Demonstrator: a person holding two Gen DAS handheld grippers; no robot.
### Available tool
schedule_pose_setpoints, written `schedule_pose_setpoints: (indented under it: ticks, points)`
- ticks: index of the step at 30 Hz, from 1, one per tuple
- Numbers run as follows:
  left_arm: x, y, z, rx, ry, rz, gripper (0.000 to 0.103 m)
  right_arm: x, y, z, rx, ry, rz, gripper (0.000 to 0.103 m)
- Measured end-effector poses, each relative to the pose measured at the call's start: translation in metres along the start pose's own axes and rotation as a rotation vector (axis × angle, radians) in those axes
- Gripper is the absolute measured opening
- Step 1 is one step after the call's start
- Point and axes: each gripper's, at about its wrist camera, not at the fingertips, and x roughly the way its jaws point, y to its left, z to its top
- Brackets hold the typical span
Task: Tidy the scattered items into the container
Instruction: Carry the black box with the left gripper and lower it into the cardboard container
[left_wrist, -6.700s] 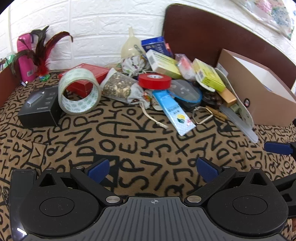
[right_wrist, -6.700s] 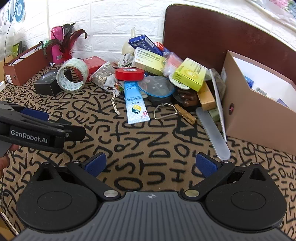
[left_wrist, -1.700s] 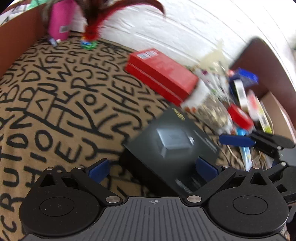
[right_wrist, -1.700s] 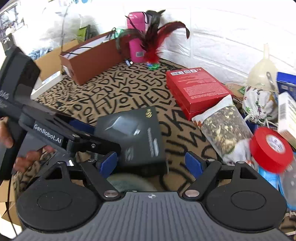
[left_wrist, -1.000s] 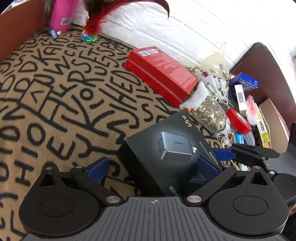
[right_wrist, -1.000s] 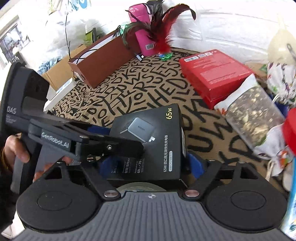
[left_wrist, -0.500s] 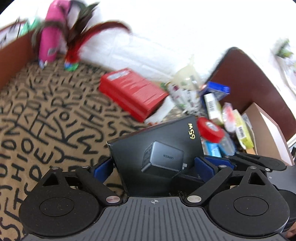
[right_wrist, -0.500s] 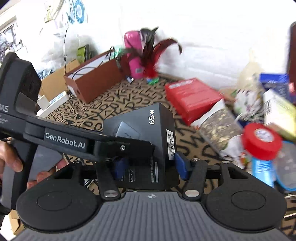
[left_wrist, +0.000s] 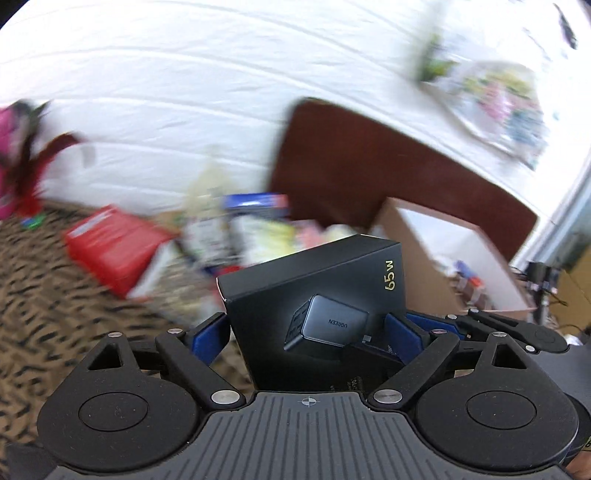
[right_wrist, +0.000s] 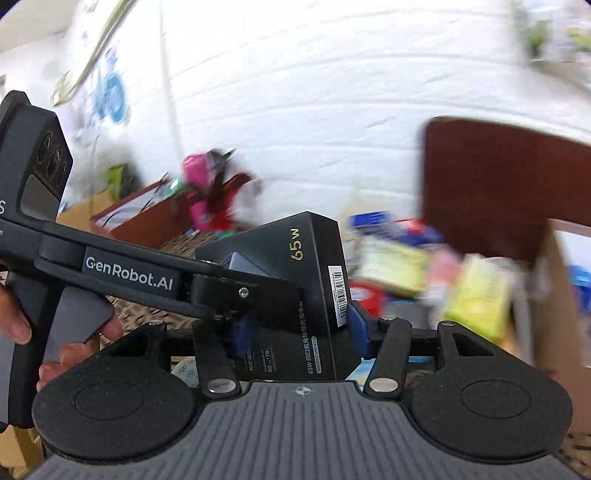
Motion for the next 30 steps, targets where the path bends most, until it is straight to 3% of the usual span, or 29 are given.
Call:
schedule_pose_setpoints:
  ticks: [9,15,21,27,30]
  points:
    - [0.064,-0.142,0.028,0.130,0.009,-0.185,0.091,-0.090,-0.106,-0.004,0.087,-0.105,-0.211,0.058]
    - [0.114,-0.216,0.051,0.192,-0.008,-0.273,0.092,-0.120,-0.164,0.000,0.127,-0.129,-0.320,0.058]
    - [0.174,-0.244,0.063,0.199,0.040,-0.269,0.094,-0.102,-0.211,-0.002,0.163,-0.094,-0.346,0.058]
    - [0.215,-0.236,0.056,0.195,0.146,-0.244,0.097,-0.077,-0.246,-0.022,0.263,-0.031,-0.311,0.059]
    - [0.226,-0.226,0.050,0.171,0.166,-0.208,0.102,-0.068,-0.259,-0.032,0.321,-0.028,-0.349,0.067]
